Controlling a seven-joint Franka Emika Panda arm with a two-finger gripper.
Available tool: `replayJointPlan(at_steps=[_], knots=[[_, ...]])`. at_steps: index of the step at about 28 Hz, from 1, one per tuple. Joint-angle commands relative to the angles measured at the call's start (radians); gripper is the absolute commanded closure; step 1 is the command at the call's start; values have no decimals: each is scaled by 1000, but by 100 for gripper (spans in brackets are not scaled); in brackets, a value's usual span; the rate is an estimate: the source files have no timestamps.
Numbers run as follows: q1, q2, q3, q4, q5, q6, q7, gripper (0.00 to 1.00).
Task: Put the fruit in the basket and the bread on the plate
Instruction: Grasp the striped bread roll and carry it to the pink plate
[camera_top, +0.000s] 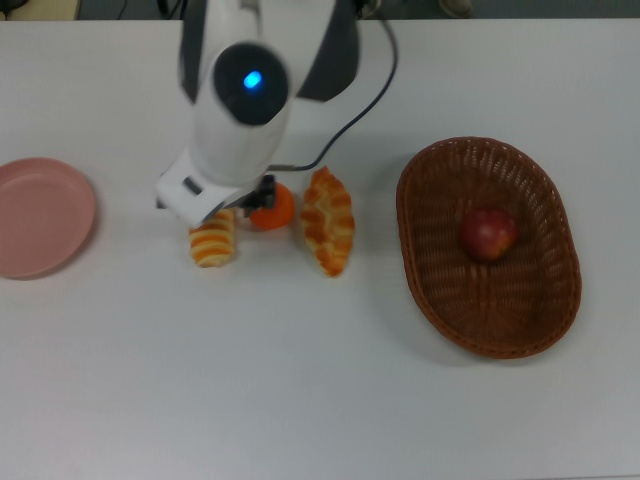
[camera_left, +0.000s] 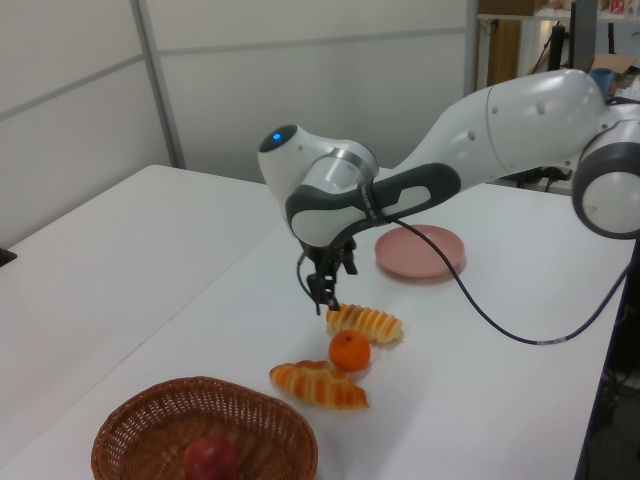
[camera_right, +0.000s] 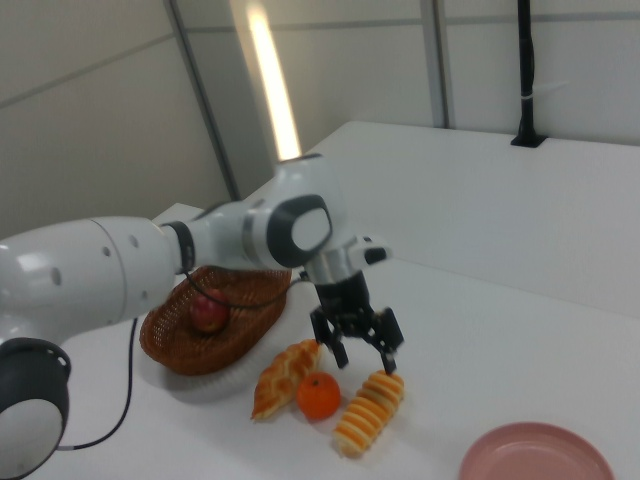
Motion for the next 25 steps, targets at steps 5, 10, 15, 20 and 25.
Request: replayJointPlan(at_steps=[5,10,15,20,25], knots=[[14,50,-19,2,-30,-2,-26,0],[14,54,-19,-3,-31,0,-26,0],[11,76,-20,-8,-56,-2,-32,41],[5,76,-19,-26,-56,-2,-35,100],[5,74,-19,-25,-51,-3,-35,100]])
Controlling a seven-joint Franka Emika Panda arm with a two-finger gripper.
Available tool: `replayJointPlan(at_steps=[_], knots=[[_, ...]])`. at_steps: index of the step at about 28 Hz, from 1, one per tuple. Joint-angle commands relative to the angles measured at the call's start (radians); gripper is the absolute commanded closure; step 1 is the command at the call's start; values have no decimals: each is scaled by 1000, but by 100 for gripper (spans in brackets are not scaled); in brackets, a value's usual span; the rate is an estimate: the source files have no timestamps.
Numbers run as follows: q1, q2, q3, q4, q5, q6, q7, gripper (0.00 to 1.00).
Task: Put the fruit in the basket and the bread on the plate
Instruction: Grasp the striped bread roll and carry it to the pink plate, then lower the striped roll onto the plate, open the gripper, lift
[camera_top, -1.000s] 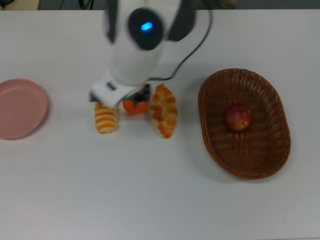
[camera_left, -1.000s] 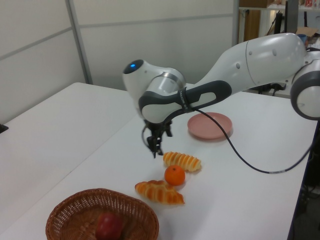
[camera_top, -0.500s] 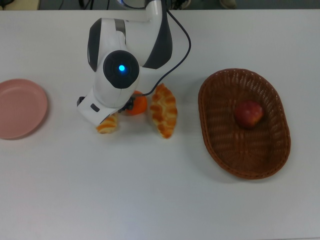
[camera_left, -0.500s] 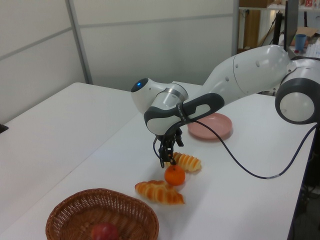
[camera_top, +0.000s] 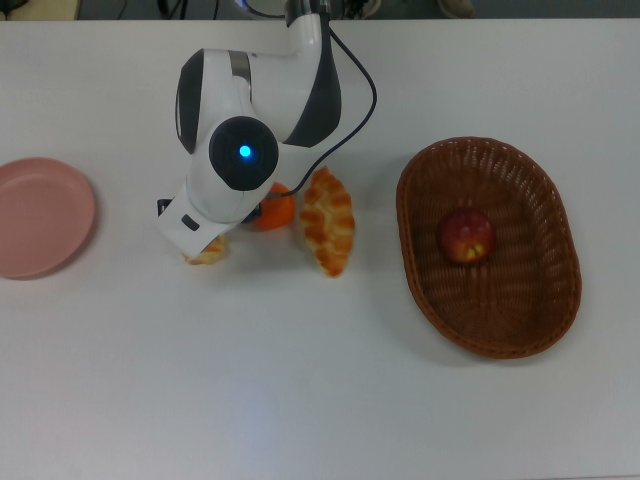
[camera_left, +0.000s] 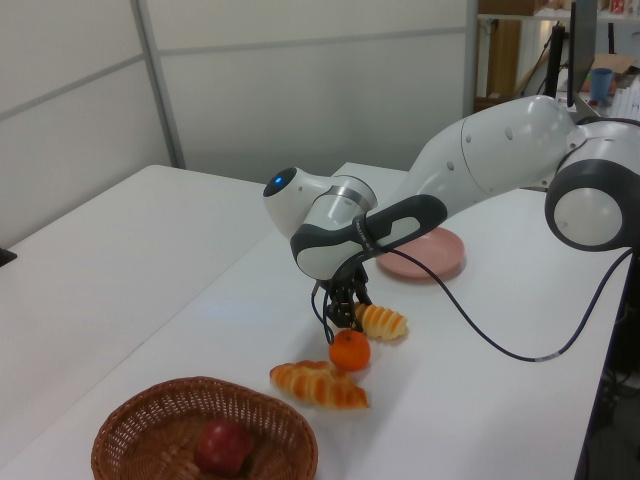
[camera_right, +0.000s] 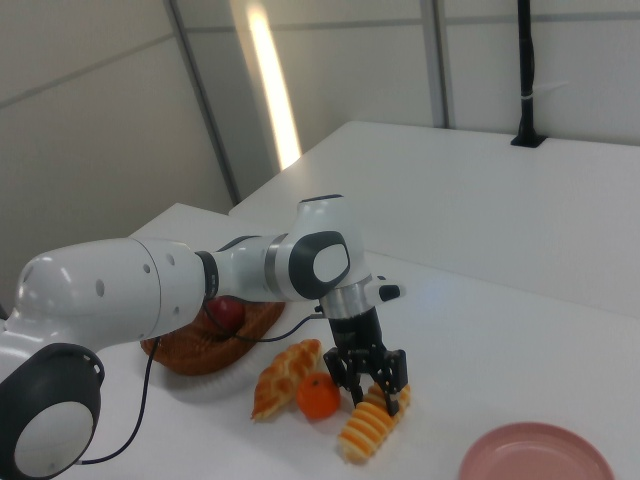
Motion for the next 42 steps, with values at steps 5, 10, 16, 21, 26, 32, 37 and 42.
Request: replayJointPlan(at_steps=[5,10,16,21,26,32,37,42], knots=[[0,-15,-11,-9,0,-4,-23,100],[-51,-49,-11,-4,43,-4,-23,100],[-137,-108,-12,22,101,-10,-104,100],[-243,-145,-12,22,147,-7,-192,100],[-316,-121,-15,28,127,8,-213,100],[-385,-98,-15,26,132,149,-247,66],[-395,-87,-14,26,138,165,-288,0],[-390,-87,-12,26,145,163,-288,0]])
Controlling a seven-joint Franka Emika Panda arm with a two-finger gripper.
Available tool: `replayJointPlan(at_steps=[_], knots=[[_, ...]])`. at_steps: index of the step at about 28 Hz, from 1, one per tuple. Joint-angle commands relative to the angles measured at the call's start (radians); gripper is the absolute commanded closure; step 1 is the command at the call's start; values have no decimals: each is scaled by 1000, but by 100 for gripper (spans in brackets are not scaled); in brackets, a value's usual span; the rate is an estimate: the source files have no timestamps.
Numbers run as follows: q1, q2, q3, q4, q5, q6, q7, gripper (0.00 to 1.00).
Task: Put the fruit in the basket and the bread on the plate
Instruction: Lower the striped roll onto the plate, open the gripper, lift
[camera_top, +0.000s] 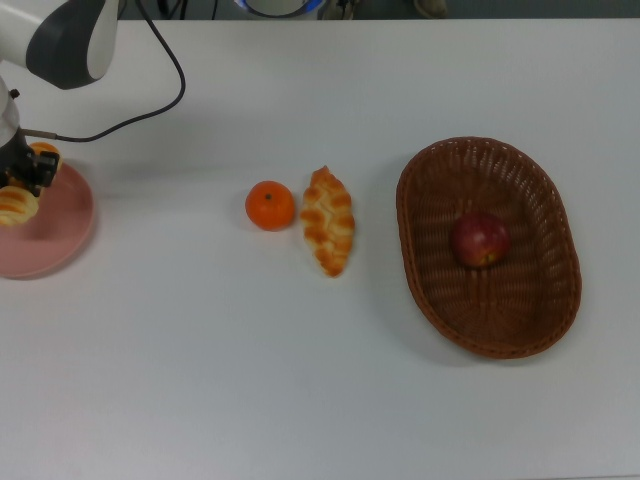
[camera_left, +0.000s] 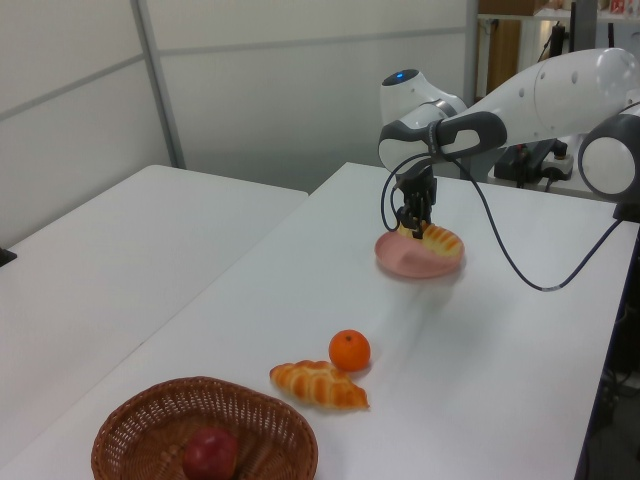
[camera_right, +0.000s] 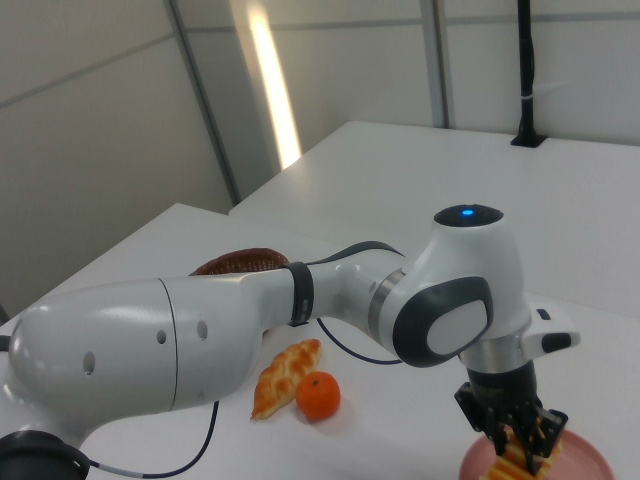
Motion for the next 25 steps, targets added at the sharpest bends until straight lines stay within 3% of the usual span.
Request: replayJointPlan(at_steps=[1,8,12,16,25], knots=[[12,-11,1,-9,26,15,-22,0],[33,-28,13,-9,31,6,-13,0],[71,-65,13,-11,91,-29,-16,0],[123,-94,13,-9,102,-147,-17,0],[350,-104,10,-15,85,-396,-10,0]])
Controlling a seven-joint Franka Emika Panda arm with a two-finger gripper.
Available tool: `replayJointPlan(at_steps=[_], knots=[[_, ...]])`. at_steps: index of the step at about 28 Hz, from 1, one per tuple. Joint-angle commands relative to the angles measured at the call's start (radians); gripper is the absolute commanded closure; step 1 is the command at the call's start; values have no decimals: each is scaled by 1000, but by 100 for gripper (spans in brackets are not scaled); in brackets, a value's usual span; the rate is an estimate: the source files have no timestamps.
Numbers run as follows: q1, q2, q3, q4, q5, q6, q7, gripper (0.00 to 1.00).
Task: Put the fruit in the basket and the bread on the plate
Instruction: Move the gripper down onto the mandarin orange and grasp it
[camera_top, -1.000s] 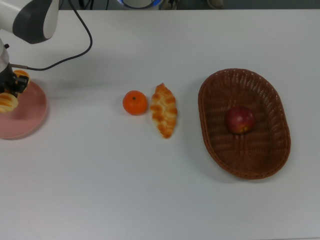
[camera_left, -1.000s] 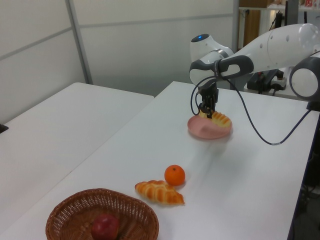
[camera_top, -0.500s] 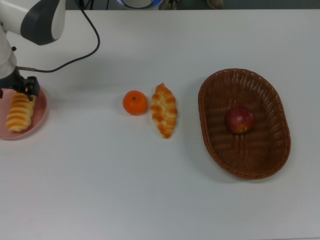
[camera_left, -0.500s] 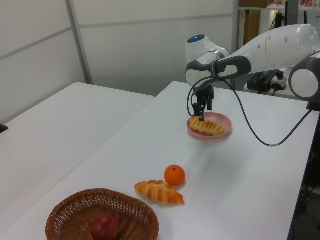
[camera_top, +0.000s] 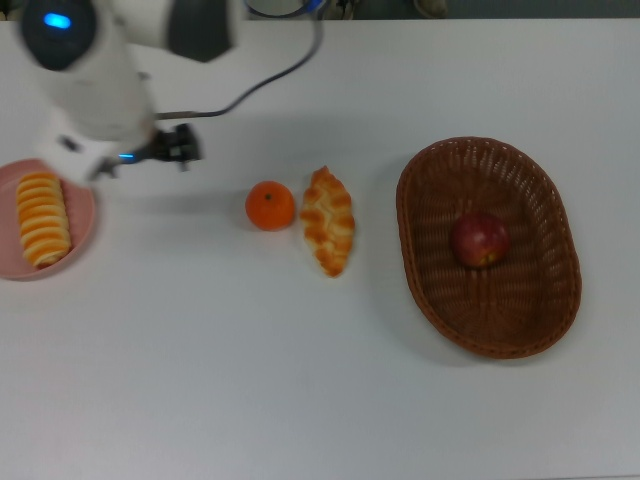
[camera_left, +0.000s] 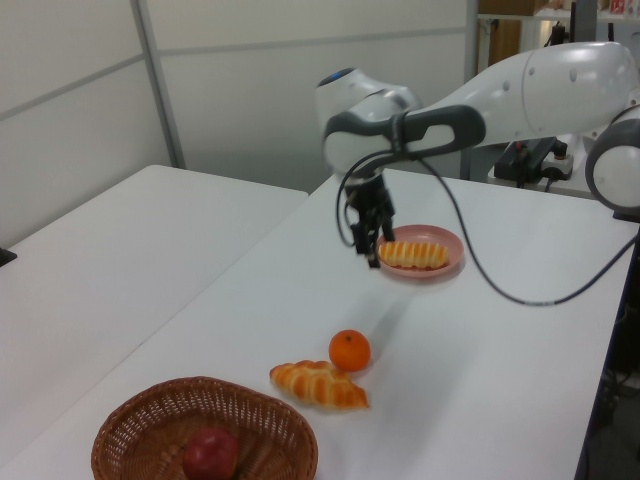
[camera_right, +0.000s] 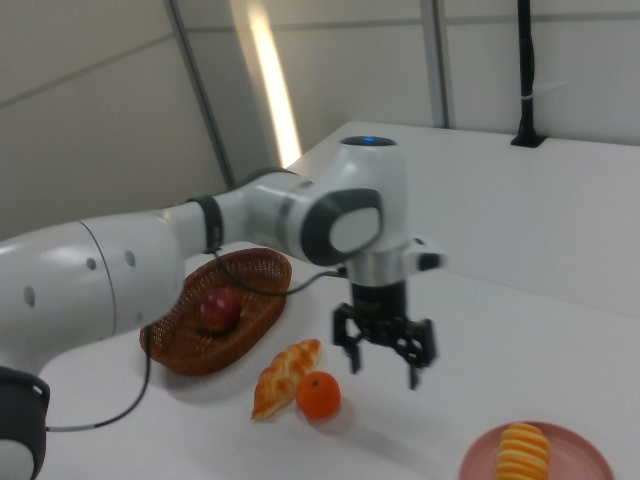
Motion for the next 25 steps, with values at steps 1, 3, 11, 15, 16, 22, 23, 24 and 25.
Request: replayJointPlan(at_steps=[1,3,11,15,16,22,23,24,25], knots=[[111,-17,-17,-34,-2,-80,-7,0],[149,-8,-18,-36,-2,-106,2,0],[218,49,-18,-52,-45,-86,70,0],[244,87,-17,-54,-76,-31,122,0],[247,93,-17,-54,-80,-25,127,0],[260,107,-17,-56,-105,-15,130,0],[261,112,-17,-56,-106,-15,130,0],[263,115,-18,-56,-106,-14,131,0],[263,115,-18,-56,-106,-11,131,0]])
